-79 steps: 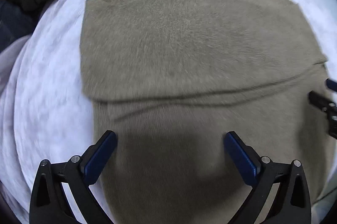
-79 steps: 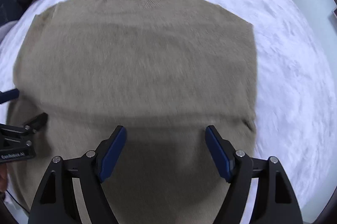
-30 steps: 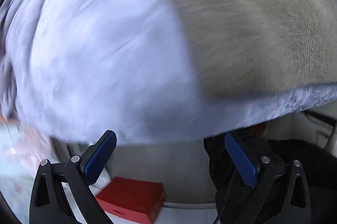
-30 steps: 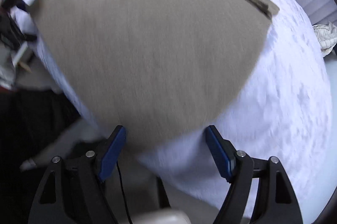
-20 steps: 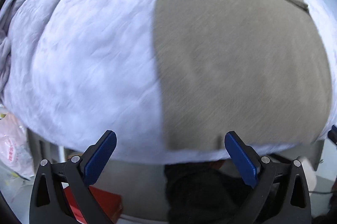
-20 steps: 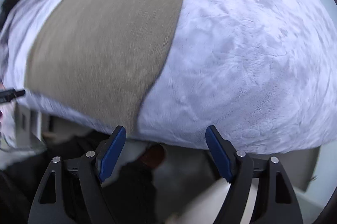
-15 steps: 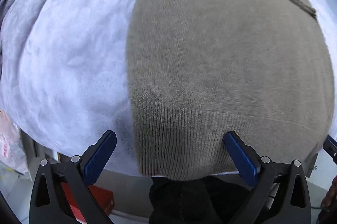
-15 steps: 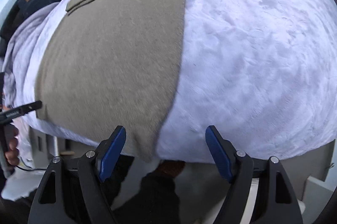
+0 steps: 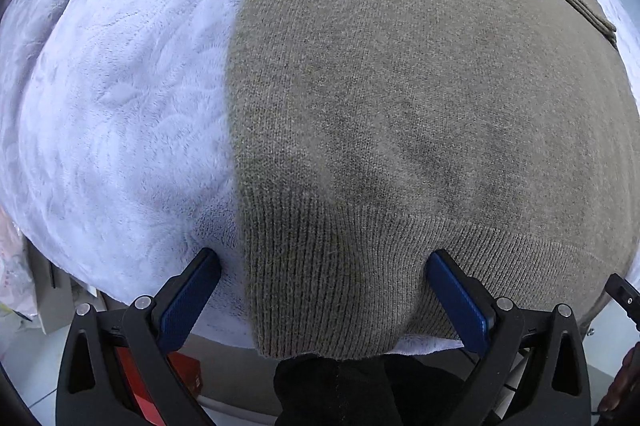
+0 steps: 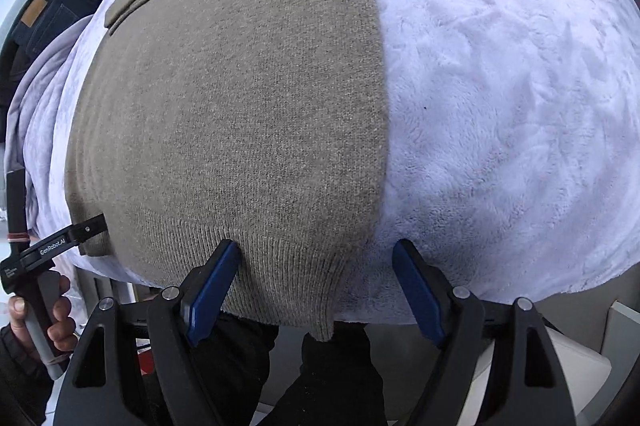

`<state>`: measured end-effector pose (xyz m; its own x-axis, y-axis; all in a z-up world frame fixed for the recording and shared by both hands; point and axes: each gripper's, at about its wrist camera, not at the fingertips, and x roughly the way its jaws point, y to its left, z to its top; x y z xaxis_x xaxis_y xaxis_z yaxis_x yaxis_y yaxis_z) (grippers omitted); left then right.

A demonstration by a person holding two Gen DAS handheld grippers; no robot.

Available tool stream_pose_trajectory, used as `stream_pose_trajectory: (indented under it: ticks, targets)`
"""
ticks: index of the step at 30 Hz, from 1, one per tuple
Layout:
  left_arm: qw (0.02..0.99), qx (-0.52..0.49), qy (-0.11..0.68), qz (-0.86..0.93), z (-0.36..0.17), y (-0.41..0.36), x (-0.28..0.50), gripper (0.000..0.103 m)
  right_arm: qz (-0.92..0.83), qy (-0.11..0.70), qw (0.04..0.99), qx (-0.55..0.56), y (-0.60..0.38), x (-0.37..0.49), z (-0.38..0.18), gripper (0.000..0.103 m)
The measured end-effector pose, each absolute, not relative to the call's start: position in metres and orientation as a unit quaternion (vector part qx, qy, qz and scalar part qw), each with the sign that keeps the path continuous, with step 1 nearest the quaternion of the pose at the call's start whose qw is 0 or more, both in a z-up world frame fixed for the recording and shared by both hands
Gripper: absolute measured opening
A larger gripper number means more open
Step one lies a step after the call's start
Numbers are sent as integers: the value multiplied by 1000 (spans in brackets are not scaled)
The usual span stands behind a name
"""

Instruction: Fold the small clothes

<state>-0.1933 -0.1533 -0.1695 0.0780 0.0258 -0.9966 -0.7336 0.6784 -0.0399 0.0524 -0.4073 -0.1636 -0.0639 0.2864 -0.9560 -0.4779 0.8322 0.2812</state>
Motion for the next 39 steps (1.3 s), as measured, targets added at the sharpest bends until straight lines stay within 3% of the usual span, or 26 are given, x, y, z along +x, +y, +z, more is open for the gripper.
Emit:
stream_pose_trajectory:
  ticks: [4, 9, 39]
  targets:
    - [676, -285, 620, 277, -177, -158, -191, 103, 280, 671, 681, -81, -415, 48, -163, 91]
    - [676, -283, 623, 273, -145, -160, -190, 103, 266, 666, 691, -92, -407, 44, -166, 95]
    - [665, -265, 651, 252, -162, -145, -174, 103, 250, 680, 684, -86, -414, 37, -166, 92]
